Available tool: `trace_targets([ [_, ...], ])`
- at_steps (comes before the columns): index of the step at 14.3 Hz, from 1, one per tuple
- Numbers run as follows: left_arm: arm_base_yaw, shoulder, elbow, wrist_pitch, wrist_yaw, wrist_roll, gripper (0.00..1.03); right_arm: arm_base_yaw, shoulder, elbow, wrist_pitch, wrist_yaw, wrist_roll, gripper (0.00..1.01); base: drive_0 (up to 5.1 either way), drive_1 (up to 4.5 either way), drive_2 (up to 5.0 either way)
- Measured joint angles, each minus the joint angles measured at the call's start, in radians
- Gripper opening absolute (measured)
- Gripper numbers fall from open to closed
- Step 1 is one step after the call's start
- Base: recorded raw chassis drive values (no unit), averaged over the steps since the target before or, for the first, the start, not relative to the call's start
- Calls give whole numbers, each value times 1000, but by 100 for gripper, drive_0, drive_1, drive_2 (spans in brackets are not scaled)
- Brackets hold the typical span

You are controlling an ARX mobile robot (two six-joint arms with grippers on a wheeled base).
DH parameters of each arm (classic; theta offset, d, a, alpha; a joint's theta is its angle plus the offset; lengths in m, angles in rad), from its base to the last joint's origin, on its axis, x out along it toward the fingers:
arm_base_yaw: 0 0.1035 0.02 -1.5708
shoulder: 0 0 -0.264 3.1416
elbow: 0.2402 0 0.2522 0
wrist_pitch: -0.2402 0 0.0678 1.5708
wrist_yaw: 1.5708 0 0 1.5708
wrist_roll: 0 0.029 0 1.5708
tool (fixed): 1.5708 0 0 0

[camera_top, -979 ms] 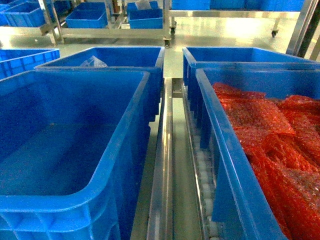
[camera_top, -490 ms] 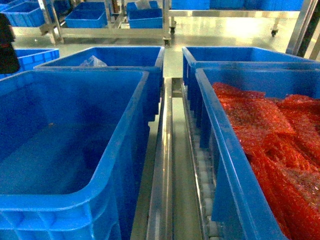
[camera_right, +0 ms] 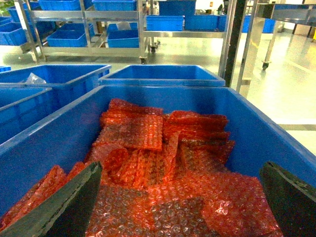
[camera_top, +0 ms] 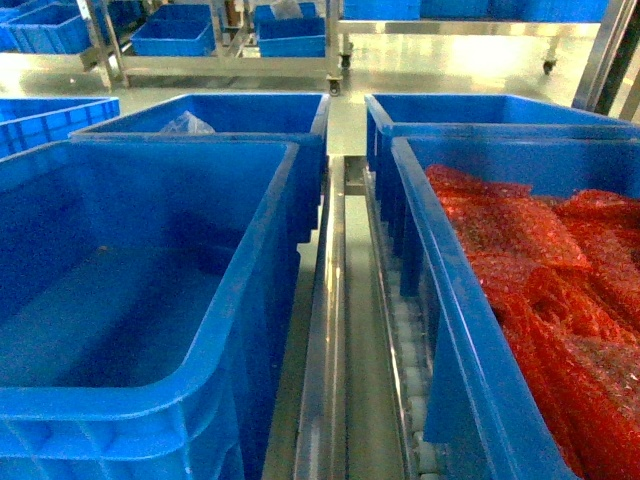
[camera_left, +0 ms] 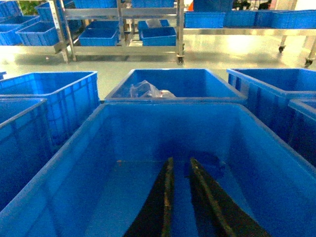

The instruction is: Pick blue part to blue bin on bottom shelf

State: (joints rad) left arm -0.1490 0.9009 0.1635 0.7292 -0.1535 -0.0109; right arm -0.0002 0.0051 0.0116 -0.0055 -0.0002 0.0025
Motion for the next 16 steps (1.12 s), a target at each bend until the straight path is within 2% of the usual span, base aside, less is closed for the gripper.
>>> trace_targets([
  [1,15,-37,-22,-17,16,0,2,0,0,0,0,0,0,98,0,0,0],
  [5,58,-170,-80,-91,62,0,2,0,0,0,0,0,0,98,0,0,0],
  [6,109,-209,-93,-120,128,0,2,0,0,0,0,0,0,98,0,0,0],
  [7,155,-254,-106,-153,138,0,2,0,0,0,0,0,0,98,0,0,0],
  [9,146,-304,-151,-140,154,0,2,0,0,0,1,0,0,98,0,0,0],
  [10,146,-357,-153,-209,152,0,2,0,0,0,1,0,0,98,0,0,0],
  [16,146,-591,-153,-421,153,0,2,0,0,0,1,0,0,98,0,0,0],
])
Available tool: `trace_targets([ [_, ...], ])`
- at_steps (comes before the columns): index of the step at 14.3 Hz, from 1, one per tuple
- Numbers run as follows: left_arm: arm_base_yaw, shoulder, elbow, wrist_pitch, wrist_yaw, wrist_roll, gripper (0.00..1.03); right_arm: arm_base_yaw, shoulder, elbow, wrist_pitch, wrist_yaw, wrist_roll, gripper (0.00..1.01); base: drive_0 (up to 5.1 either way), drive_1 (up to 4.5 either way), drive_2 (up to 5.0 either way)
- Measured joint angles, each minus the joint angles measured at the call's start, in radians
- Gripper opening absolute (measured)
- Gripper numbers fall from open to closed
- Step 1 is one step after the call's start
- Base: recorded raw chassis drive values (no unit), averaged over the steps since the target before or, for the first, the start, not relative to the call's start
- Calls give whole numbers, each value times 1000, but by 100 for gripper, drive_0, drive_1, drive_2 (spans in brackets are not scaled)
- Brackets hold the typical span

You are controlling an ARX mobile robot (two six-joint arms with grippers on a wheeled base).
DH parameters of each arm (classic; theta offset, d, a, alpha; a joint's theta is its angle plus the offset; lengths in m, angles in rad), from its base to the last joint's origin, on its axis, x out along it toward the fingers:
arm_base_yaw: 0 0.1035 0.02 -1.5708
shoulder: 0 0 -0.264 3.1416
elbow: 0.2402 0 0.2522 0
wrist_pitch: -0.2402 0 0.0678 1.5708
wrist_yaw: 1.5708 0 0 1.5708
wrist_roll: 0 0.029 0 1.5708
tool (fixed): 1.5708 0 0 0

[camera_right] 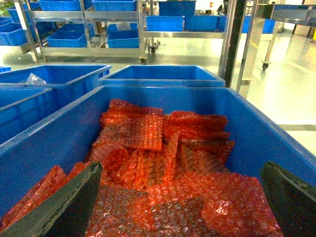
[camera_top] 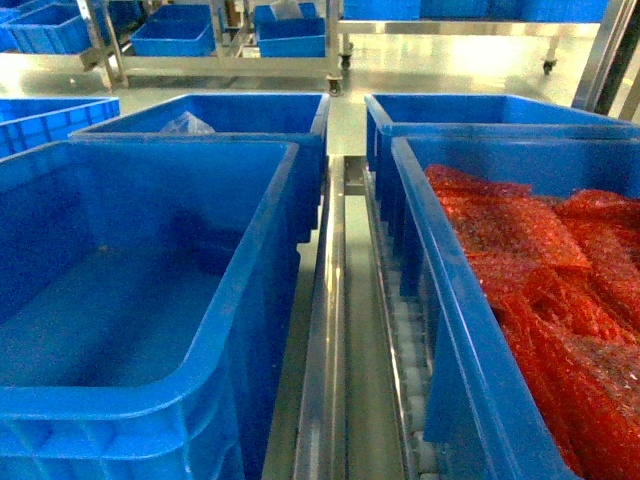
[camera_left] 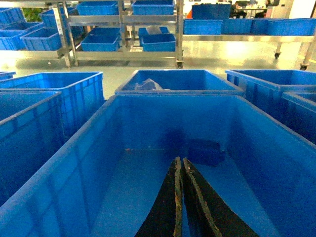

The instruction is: Pick blue part to blue bin on bottom shelf

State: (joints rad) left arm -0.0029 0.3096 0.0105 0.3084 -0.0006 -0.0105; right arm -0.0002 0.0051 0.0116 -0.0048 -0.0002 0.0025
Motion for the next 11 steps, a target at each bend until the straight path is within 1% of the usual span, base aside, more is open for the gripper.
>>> trace_targets([
  [6,0,-132,0,-132,0,0,2,0,0,0,0,0,0,98,0,0,0],
  [7,0,-188,3,-211,-1,0,2,0,0,0,0,0,0,98,0,0,0],
  [8,1,-286,0,-323,0,0,2,0,0,0,-1,0,0,98,0,0,0],
  [9,1,-303,6,-296,-2,0,2,0,0,0,1,0,0,98,0,0,0],
  [10,3,-302,1,-319,0,0,2,0,0,0,-2,0,0,98,0,0,0],
  [11,3,-303,0,-309,0,0,2,0,0,0,0,0,0,98,0,0,0],
])
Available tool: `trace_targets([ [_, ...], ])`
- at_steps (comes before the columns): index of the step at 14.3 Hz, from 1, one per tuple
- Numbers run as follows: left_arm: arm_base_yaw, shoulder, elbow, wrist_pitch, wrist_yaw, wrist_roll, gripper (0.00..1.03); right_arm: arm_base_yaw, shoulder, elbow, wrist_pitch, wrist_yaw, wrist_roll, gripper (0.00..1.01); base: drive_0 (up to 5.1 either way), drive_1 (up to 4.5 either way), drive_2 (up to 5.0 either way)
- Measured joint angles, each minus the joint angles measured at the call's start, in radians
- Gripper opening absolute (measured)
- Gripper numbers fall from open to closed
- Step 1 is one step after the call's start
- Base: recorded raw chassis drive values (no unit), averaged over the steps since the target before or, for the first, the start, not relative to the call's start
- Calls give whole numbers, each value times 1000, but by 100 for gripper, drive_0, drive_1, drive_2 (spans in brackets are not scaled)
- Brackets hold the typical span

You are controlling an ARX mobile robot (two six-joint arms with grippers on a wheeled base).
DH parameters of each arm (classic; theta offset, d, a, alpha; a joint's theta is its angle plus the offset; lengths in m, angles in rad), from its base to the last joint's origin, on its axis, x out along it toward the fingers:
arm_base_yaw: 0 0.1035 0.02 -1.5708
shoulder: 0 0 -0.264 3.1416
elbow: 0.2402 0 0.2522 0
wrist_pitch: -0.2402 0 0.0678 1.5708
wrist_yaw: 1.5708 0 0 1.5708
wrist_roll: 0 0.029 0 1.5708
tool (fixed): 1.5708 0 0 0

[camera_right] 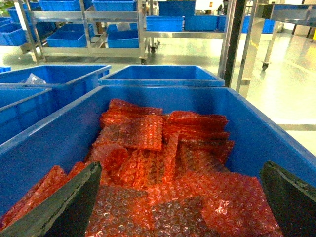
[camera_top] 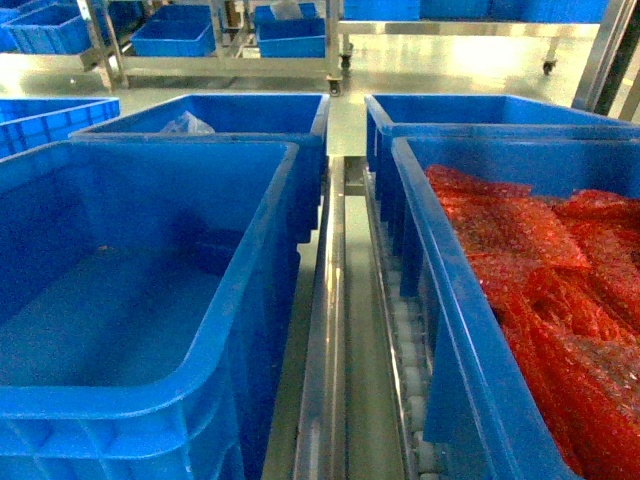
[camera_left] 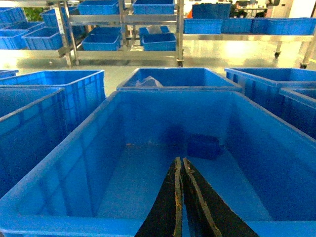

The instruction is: Pick blue part to blue bin on bottom shelf

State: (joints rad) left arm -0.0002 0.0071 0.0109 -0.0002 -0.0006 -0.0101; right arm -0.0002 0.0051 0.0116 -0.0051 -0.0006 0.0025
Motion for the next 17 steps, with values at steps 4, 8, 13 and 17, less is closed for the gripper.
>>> trace_targets([
  [4,0,0,0,-4,0,0,28,0,0,0,0,0,0,98,0,0,0],
  [8,0,0,0,-4,0,0,84,0,0,0,0,0,0,98,0,0,0],
  [13,0,0,0,-4,0,0,98,0,0,0,0,0,0,98,0,0,0],
  [17,0,0,0,-4,0,0,98,0,0,0,0,0,0,98,0,0,0],
])
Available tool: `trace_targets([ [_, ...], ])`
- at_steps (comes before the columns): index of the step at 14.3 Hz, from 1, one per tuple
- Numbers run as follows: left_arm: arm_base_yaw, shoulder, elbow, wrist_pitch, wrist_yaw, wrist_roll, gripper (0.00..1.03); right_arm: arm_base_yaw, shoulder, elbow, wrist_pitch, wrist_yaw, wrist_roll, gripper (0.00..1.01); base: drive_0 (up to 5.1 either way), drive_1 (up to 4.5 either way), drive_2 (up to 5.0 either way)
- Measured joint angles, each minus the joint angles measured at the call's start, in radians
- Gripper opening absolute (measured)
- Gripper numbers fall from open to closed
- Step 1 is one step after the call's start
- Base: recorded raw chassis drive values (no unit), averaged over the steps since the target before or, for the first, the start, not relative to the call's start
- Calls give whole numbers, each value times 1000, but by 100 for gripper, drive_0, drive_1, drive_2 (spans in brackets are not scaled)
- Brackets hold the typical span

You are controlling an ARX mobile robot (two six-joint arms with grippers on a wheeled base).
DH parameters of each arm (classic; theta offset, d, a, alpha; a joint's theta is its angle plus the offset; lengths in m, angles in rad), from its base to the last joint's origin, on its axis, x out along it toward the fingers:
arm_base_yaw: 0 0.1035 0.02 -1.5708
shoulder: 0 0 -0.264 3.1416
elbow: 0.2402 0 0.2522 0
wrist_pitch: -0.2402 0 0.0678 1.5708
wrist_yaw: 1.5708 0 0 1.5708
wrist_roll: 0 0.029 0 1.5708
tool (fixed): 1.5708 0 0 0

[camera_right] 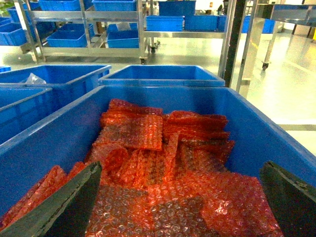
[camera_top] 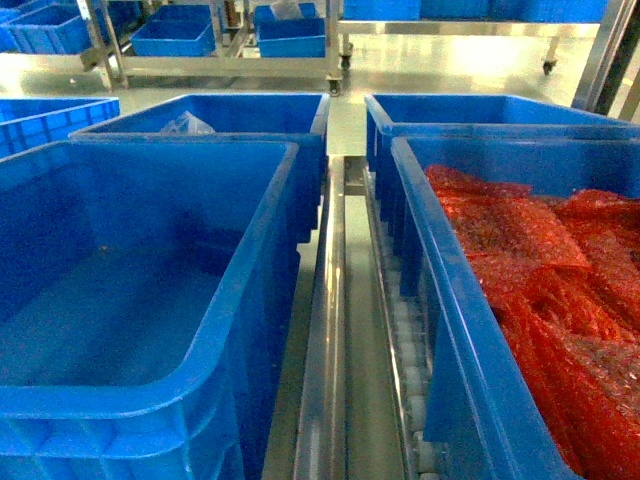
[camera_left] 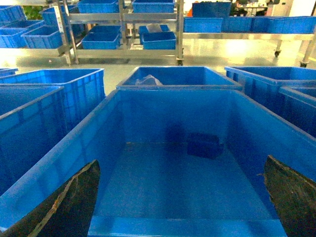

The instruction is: Pick blue part to blue bin on bottom shelf

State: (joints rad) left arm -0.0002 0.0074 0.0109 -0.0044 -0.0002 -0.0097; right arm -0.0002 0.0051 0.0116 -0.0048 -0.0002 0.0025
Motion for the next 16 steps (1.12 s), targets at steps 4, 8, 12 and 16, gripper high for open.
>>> trace_targets([
  [4,0,0,0,0,0,0,98,0,0,0,0,0,0,98,0,0,0],
  [8,0,0,0,0,0,0,98,0,0,0,0,0,0,98,0,0,0],
  [12,0,0,0,0,0,0,98,0,0,0,0,0,0,98,0,0,0],
  [16,0,0,0,0,0,0,98,0,0,0,0,0,0,98,0,0,0],
])
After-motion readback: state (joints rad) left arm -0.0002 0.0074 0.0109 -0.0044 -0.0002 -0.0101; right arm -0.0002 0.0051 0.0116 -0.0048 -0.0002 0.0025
